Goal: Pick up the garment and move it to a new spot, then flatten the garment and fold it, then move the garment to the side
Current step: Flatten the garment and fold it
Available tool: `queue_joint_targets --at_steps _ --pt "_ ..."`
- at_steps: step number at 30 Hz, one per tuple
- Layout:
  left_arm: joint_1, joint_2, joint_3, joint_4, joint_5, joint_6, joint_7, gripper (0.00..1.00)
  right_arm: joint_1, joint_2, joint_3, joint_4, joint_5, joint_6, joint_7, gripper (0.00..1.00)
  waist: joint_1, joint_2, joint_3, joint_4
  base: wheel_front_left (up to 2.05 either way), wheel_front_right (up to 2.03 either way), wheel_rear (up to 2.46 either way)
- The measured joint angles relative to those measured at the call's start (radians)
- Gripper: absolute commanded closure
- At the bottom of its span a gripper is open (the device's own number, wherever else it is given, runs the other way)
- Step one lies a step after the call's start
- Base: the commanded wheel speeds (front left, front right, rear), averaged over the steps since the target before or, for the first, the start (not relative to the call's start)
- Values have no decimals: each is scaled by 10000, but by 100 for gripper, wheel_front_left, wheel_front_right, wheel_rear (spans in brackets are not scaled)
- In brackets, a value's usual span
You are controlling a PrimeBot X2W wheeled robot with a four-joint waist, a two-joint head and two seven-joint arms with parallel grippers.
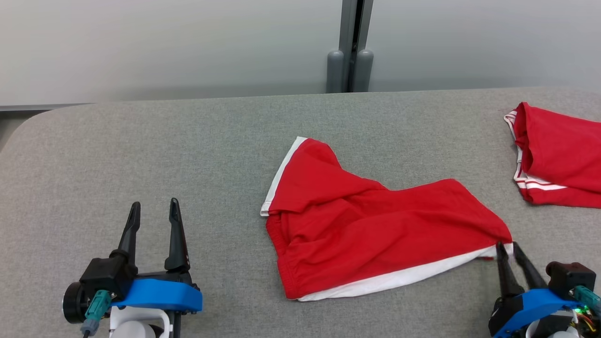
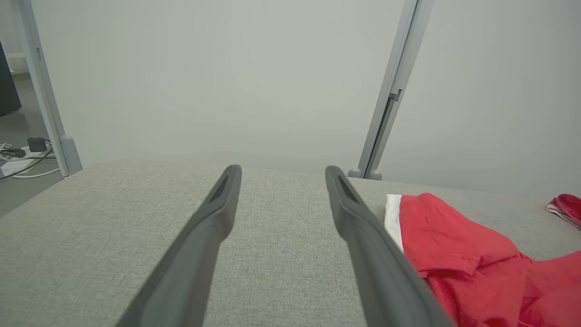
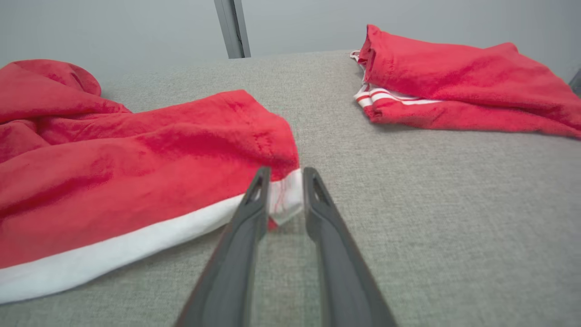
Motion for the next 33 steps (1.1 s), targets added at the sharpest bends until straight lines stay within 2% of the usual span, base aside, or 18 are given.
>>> queue_joint_targets --at_steps 7,14,19,26,33 --pt "63 0 -38 17 -27 4 0 0 38 65 -96 -688 -88 0 -102 0 0 0 -148 -45 0 0 0" --pt "210 0 -50 21 4 4 0 0 155 472 -121 -2698 -451 0 -153 0 0 0 -364 -86 0 0 0" --pt "311 2 -46 15 50 -8 0 0 455 706 234 -3678 -541 0 -155 0 0 0 -516 -99 0 0 0" --pt "554 0 -79 -15 107 -12 0 0 917 848 748 -4268 -518 0 -150 0 0 0 -715 -30 0 0 0" --pt "705 0 -130 -63 102 -12 0 0 1332 892 848 -4491 -510 0 82 0 0 0 -764 48 0 0 0"
